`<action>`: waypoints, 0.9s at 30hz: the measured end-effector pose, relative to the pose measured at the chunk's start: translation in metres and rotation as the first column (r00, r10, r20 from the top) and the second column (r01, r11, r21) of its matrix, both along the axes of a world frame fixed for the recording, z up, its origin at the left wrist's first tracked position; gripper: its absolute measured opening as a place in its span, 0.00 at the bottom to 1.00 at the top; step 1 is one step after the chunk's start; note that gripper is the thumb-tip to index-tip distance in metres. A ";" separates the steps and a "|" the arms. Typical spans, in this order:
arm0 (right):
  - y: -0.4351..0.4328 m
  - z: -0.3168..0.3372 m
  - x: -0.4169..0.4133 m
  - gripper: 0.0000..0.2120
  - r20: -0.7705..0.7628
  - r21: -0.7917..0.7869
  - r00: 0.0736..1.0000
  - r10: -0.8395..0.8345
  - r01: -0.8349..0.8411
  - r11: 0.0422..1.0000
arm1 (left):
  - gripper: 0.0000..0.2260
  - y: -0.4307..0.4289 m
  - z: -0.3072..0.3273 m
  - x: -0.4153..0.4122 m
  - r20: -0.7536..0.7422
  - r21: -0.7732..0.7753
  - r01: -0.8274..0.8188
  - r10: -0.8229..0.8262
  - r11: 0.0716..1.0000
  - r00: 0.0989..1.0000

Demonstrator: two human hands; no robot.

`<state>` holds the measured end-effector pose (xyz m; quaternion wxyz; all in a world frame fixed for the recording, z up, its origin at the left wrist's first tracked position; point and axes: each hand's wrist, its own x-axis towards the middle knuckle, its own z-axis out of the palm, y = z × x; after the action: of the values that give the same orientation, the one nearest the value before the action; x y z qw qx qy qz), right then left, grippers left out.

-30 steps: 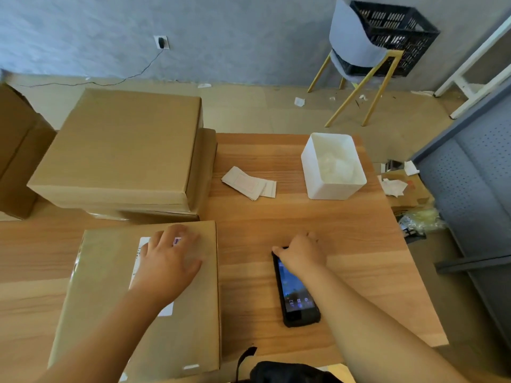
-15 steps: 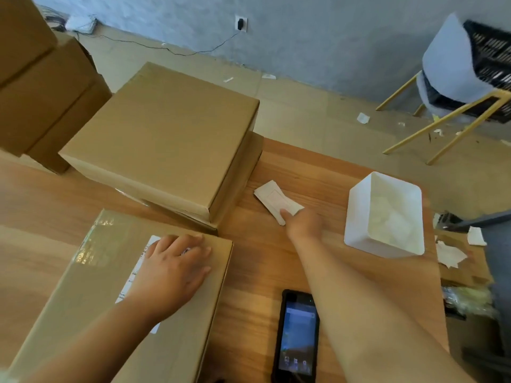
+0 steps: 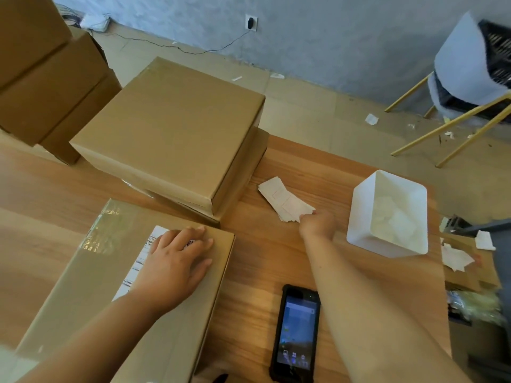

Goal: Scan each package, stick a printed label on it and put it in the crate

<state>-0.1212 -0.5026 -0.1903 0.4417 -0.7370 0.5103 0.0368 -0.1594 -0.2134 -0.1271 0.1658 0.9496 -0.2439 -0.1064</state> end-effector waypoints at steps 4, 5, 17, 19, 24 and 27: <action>0.009 0.021 -0.021 0.03 0.167 -0.005 0.985 -0.031 0.032 0.999 | 0.16 0.003 0.002 0.000 -0.012 -0.102 -0.003 0.002 0.995 1.000; 0.013 0.027 -0.029 0.03 0.220 0.013 0.975 -0.025 0.023 1.000 | 0.14 0.004 0.004 0.000 -0.022 -0.132 -0.017 0.014 0.991 1.000; 0.110 0.082 -0.118 0.06 0.512 0.419 0.859 0.012 -0.262 0.869 | 0.09 0.035 0.029 -0.016 -0.411 -0.385 -0.307 0.136 0.871 0.901; 0.127 0.086 -0.126 0.06 0.516 0.420 0.856 0.040 -0.293 0.859 | 0.04 0.045 0.031 -0.018 -0.512 -0.402 -0.389 0.148 0.829 0.846; 0.163 0.091 -0.134 0.05 0.522 0.392 0.851 0.065 -0.307 0.867 | 0.07 0.074 0.033 -0.020 -0.632 -0.501 -0.490 0.085 0.713 0.770; 0.181 0.093 -0.136 0.05 0.527 0.390 0.849 0.041 -0.285 0.876 | 0.06 0.089 0.034 -0.020 -0.662 -0.548 -0.514 0.034 0.660 0.749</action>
<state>-0.2572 -0.3214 -0.0977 0.7139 -0.6383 0.2878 0.0000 -0.1793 -0.1240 -0.0934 0.5964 0.7540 -0.0444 -0.2717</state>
